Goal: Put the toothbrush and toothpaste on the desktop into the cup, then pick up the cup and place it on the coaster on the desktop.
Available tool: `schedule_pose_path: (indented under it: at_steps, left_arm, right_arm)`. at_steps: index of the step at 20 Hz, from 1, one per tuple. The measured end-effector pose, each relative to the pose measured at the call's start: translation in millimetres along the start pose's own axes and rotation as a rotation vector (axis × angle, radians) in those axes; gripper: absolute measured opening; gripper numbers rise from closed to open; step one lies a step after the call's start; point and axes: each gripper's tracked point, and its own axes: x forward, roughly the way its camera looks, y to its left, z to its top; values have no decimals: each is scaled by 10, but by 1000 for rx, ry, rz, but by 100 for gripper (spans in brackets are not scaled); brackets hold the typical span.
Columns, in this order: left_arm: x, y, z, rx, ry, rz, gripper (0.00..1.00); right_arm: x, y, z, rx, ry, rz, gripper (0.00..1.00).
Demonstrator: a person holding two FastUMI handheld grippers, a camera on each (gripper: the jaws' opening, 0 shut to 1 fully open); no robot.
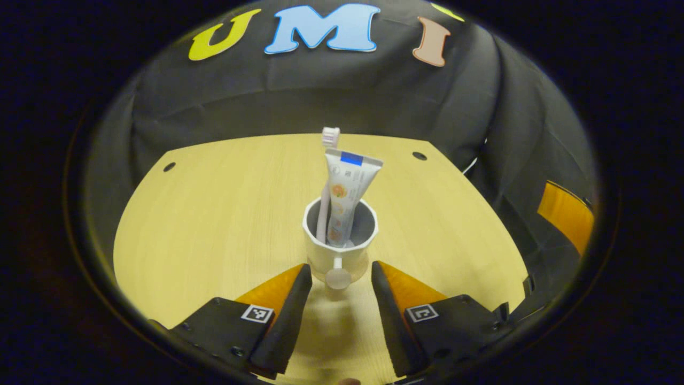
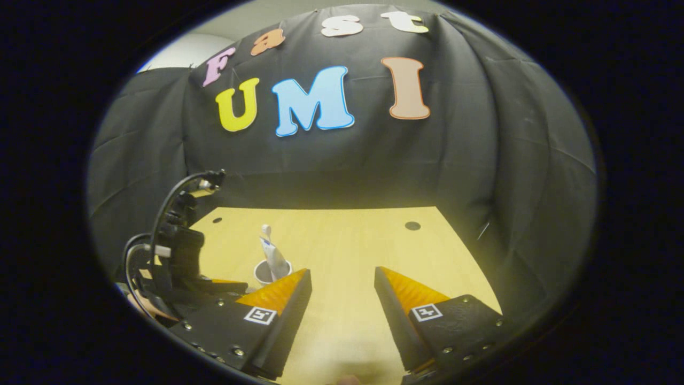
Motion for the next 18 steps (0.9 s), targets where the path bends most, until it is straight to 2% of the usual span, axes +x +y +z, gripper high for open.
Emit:
schedule_pose_path:
  at_steps: [1,3,5,6,8,10,15,16,17,18]
  left_arm:
    - [-101,15,56,0,-34,6,79]
    - [-286,106,239,3,-116,15,77]
    - [-485,192,472,11,-212,24,84]
    - [-578,263,587,15,-261,37,94]
    - [-775,354,799,17,-346,59,97]
    - [-912,430,930,21,-419,79,94]
    - [-1202,685,1149,61,-548,113,94]
    - [-1254,722,1190,68,-566,113,99]
    - [-1321,768,1239,74,-587,114,94]
    - [-1375,813,1296,79,-608,114,94]
  right_arm:
    - [-8,38,41,0,-12,4,77]
    - [-21,109,108,-7,-39,5,77]
    - [-30,177,189,-17,-58,-3,77]
    - [-31,215,217,-20,-66,-3,77]
    - [-64,301,294,-32,-86,-3,77]
    - [-95,351,366,-53,-111,-20,77]
    - [-134,543,534,-59,-161,-48,76]
    - [-134,587,545,-42,-159,-47,75]
    - [-141,611,554,-29,-159,-54,77]
    - [-157,623,570,-23,-160,-66,77]
